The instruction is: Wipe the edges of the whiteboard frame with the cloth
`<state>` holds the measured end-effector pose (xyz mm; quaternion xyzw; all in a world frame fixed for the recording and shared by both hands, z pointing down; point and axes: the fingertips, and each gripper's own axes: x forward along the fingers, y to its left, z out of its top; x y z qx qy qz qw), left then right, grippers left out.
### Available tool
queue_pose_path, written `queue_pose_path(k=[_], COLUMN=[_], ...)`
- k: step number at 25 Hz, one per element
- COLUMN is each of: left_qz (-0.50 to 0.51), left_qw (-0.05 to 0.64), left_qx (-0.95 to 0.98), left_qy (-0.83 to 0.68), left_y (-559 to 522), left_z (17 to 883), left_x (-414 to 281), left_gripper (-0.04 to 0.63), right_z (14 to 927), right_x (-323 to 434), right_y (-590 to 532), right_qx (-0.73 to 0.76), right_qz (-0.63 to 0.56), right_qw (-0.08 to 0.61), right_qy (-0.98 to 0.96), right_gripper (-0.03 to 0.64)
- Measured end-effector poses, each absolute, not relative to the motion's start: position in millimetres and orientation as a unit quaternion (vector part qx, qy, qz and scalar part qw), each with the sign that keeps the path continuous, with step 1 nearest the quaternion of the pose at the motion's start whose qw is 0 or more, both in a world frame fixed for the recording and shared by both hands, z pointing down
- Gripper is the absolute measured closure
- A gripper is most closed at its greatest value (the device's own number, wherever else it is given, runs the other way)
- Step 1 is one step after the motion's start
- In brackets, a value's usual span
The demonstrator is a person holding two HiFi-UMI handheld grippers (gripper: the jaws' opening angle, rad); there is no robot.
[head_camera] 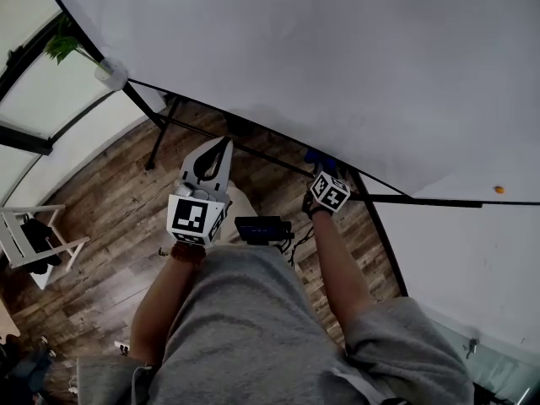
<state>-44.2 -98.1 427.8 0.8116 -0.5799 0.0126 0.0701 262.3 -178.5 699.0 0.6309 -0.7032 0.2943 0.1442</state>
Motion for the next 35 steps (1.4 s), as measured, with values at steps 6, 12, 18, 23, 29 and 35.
queue_pose_path(k=[6,12,18,23,29,35], left_qz=[0.014,0.012,-0.009,-0.017,-0.011,-0.009], left_qw=[0.068,0.077,0.086,0.105,0.106,0.104], left_qx=[0.801,0.78,0.761,0.751,0.748,0.744], left_qy=[-0.594,-0.62,-0.643,-0.652,-0.655,-0.66], left_y=[-98.9,-90.6,-97.3,-98.9,-104.7,-106.9], left_z=[428.9,431.6,428.8,435.3,439.3,440.4], left_x=[-58.5,-89.2,-115.2,-126.5,-135.6,-146.4], left_gripper=[0.586,0.586,0.586,0.586,0.586,0.586], right_z=[698.6,696.8,697.1,696.3,697.7,697.8], right_x=[250.5,229.1,208.5,194.8,171.9,148.1], right_y=[-179.8,-184.0,-187.7,-189.1,-194.2,-196.7], right_qx=[0.62,0.618,0.613,0.609,0.594,0.579], right_qz=[0.288,0.295,0.303,0.302,0.302,0.301], right_qw=[0.147,0.144,0.147,0.15,0.151,0.153], right_qy=[-0.714,-0.714,-0.714,-0.718,-0.73,-0.742], right_gripper=[0.536,0.537,0.536,0.535,0.535,0.536])
